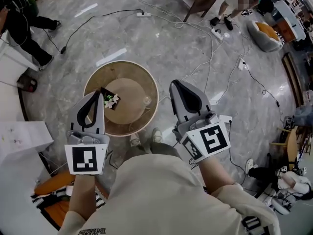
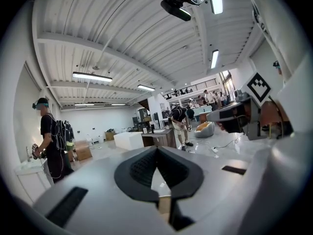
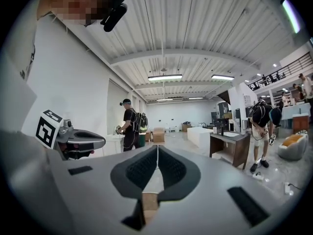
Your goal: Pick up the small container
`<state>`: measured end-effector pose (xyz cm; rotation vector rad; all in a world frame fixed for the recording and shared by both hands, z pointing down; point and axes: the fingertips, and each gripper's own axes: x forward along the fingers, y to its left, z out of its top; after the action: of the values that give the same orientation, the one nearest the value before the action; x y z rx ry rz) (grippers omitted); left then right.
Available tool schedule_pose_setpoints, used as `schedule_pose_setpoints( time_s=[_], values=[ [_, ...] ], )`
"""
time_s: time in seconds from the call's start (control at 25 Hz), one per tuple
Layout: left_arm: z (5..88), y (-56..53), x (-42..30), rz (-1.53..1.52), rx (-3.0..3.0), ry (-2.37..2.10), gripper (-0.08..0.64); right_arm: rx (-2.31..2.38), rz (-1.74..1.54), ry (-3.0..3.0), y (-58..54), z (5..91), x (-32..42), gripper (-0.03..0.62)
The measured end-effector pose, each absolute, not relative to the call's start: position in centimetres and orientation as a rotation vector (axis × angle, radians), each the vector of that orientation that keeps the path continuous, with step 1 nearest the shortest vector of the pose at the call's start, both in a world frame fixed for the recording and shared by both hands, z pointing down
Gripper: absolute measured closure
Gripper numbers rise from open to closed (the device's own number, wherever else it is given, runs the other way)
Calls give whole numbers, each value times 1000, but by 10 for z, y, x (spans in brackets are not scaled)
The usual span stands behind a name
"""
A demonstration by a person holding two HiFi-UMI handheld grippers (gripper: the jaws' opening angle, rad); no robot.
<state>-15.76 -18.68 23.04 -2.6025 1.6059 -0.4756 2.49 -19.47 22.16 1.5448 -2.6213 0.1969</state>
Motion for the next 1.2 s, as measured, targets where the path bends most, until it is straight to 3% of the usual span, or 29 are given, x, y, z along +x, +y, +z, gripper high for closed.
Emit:
schedule_pose_setpoints(
  time_s=[0.2, 0.4, 0.72, 1.2],
  values=[
    [248, -207, -150, -448, -2617, 1605, 554, 1562, 164, -2626, -220, 239, 25, 581],
    [271, -230, -144, -425, -2632, 1619, 554, 1511, 121, -2655, -238, 264, 16, 452],
    [317, -264, -137, -453, -2644, 1638, 554, 1481, 23, -2717, -266, 310, 3, 351],
    [423, -293, -130, -495, -2686, 1645, 554, 1443, 107, -2695, -292, 445, -13, 299]
  ],
)
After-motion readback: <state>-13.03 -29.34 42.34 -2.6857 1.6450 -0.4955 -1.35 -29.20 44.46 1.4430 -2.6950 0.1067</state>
